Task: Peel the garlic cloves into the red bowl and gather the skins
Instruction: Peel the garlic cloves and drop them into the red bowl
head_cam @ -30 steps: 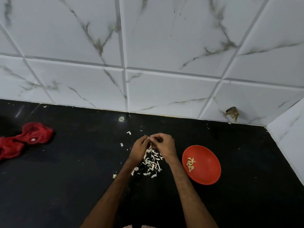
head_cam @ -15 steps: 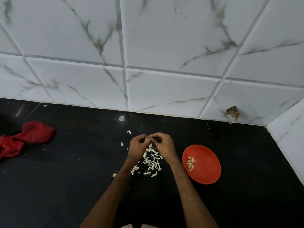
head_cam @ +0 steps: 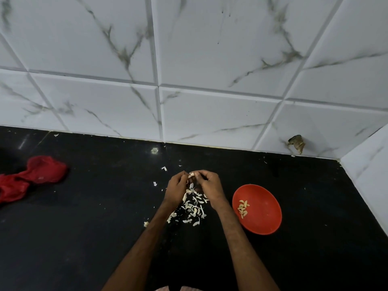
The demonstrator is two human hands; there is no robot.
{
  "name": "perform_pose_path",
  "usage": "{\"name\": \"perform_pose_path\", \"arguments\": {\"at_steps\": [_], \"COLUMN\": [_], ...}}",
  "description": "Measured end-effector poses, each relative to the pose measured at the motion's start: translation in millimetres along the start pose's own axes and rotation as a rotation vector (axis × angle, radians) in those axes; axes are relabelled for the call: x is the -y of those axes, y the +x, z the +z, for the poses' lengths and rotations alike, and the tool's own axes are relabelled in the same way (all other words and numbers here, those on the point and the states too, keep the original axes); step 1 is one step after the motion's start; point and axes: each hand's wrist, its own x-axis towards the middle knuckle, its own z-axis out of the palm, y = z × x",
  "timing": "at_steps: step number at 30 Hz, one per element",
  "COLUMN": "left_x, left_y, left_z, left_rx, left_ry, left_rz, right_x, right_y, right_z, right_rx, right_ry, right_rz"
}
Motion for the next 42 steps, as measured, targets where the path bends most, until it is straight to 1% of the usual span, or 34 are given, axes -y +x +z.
{"name": "perform_pose_path", "arguments": {"at_steps": [3, 5, 7, 13, 15, 18, 21, 24, 27, 31, 35, 39, 42], "left_x": [-1, -2, -2, -3, -6, -7, -6, -10, -16, -17, -12, -1, 0], "left_y": [-1, -1, -1, -3, -5, -5, -3, -4, -7, -7, -4, 3, 2], "left_z": [0, 0, 0, -1, -1, 1, 3, 4, 4, 2, 1, 2, 2], "left_rx": [0.006, 0.023, 0.048, 0.072, 0.095, 0.137, 0.122, 0.101, 0.074, 0.042, 0.039, 0.032, 0.024], "left_ry": [-0.053, -0.064, -0.042, 0.044, 0.043, 0.007, -0.036, -0.089, -0.168, -0.201, -0.133, 0.018, 0.026], "left_rz": [-0.021, -0.035, -0.033, 0.030, 0.031, 0.013, -0.006, -0.025, -0.048, -0.043, -0.027, 0.022, 0.022], "right_x": [-1, -2, -1, 1, -1, -2, 0, 2, 5, 10, 10, 8, 6], "right_y": [0, 1, 3, 3, 3, 1, -1, -1, -3, -5, -5, -5, -5], "right_z": [0, 0, 1, 0, -1, -2, -2, -2, -3, -4, -4, -6, -6], "right_rx": [0.019, 0.000, -0.017, -0.056, -0.055, -0.068, -0.059, -0.051, 0.003, 0.042, 0.016, -0.065, -0.092], "right_ry": [-0.039, -0.129, -0.201, -0.295, -0.271, -0.097, 0.012, 0.071, 0.122, 0.138, 0.125, 0.121, 0.086], "right_rz": [-0.033, -0.077, -0.106, -0.134, -0.121, -0.076, -0.049, -0.031, -0.035, -0.054, -0.037, -0.048, -0.061]}}
